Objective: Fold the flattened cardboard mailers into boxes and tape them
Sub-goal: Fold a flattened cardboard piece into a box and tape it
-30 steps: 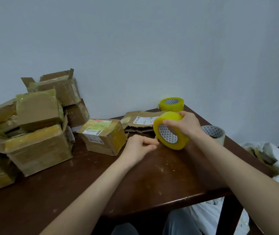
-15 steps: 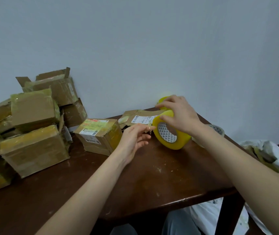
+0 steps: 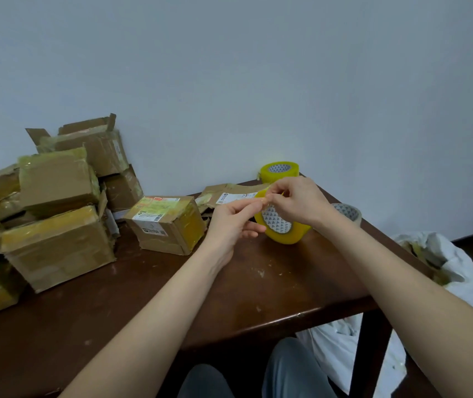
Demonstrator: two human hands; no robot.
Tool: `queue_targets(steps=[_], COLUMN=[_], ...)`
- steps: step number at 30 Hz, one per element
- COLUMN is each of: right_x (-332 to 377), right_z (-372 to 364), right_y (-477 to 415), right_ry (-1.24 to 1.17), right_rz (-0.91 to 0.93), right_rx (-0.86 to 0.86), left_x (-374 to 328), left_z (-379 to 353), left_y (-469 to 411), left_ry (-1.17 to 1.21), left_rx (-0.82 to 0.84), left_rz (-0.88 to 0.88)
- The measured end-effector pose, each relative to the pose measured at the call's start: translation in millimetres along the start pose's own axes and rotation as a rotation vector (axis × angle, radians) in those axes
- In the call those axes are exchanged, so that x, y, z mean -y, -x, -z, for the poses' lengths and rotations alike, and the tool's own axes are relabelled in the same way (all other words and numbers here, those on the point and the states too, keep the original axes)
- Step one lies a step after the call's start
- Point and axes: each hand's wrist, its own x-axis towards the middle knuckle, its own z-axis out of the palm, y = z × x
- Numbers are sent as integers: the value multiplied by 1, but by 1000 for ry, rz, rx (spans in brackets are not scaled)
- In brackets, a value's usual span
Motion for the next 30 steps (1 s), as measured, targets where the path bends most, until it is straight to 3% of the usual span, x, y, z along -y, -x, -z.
queue_targets(steps=[7, 14, 19, 22, 25, 30], right_x=[-15, -29, -56, -67, -68, -85], right_z=[13, 24, 48, 59, 53, 43], right_y=[30, 45, 59, 64, 71, 86], right_ry=[-38, -93, -72, 37, 166, 331], right_rz=[-159, -304, -467, -423, -465, -528], right_rx=[-152, -204, -311, -94, 104, 102], left_x=[6, 9, 9, 16, 39, 74], left_z=[-44, -74, -74, -73, -90, -112], left_y=[30, 44, 51, 42, 38, 24], left_ry=[41, -179, -434, -607, -884, -1030], left_rx=[104, 272, 183, 106, 257, 423], left_rz=[-35, -74, -335, -365, -431, -397])
